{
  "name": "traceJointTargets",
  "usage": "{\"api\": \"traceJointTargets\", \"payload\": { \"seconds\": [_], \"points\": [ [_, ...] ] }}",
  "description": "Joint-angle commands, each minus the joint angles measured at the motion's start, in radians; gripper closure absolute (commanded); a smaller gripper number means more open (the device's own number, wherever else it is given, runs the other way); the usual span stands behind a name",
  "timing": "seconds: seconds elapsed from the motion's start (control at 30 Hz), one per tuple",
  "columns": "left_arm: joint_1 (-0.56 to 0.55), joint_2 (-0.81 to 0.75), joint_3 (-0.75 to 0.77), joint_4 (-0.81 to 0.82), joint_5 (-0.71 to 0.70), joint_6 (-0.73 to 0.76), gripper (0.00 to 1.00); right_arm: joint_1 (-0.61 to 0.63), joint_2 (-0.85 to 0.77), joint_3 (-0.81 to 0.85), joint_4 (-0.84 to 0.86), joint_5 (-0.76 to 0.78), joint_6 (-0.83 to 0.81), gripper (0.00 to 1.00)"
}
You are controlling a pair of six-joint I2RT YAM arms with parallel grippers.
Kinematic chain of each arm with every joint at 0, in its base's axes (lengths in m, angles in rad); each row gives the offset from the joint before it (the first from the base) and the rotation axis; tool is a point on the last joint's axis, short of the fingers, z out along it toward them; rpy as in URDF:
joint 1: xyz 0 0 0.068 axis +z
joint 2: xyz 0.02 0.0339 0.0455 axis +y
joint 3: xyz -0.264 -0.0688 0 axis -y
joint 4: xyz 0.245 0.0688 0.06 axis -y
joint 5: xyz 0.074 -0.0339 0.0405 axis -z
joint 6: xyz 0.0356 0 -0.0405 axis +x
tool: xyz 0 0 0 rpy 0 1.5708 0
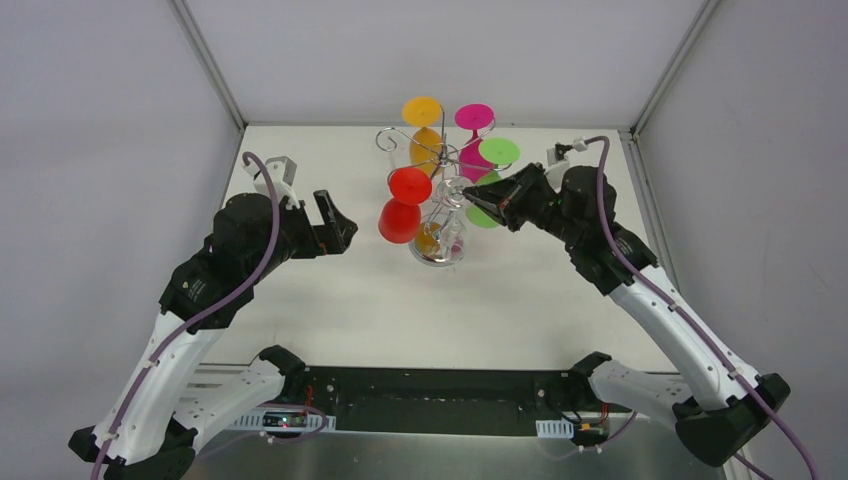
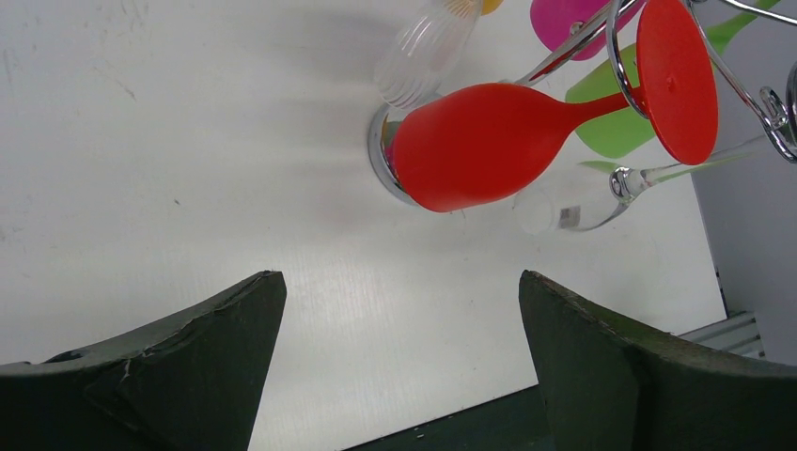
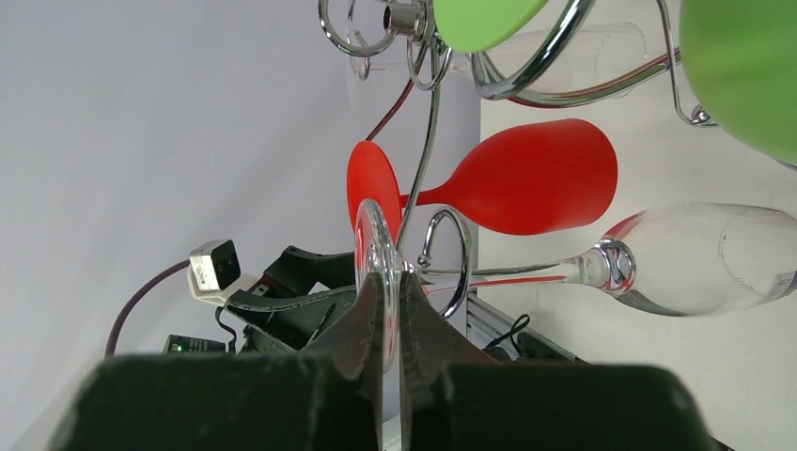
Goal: Take the wine glass off the wine glass rack
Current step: Pick up the wine glass from the wine rack.
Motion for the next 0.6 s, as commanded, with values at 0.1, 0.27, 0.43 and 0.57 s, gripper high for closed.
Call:
{"api": "traceJointTargets", "payload": {
  "seconds": [0.1,0.27,0.43,0.57],
  "points": [
    [-0.009,-0.002,-0.001,0.023,-0.033,0.021,0.00,0.028,0.012,0.075,0.149,-0.010,0.020,1.00],
    [-0.009,-0.006,-0.012,0.023,-0.031,0.019,0.00,0.040,0.024,0.086,0.164,0.013,0.013,1.00],
    [-0.009,-0.010,-0.013,0.023,-0.032,0.021,0.00,0.047,0.048,0.109,0.170,0.029,0.010,1.00],
    [-0.009,-0.010,-0.014,0.023,-0.033,0.023,0.00,0.047,0.060,0.115,0.170,0.055,0.011,1.00]
  ]
}}
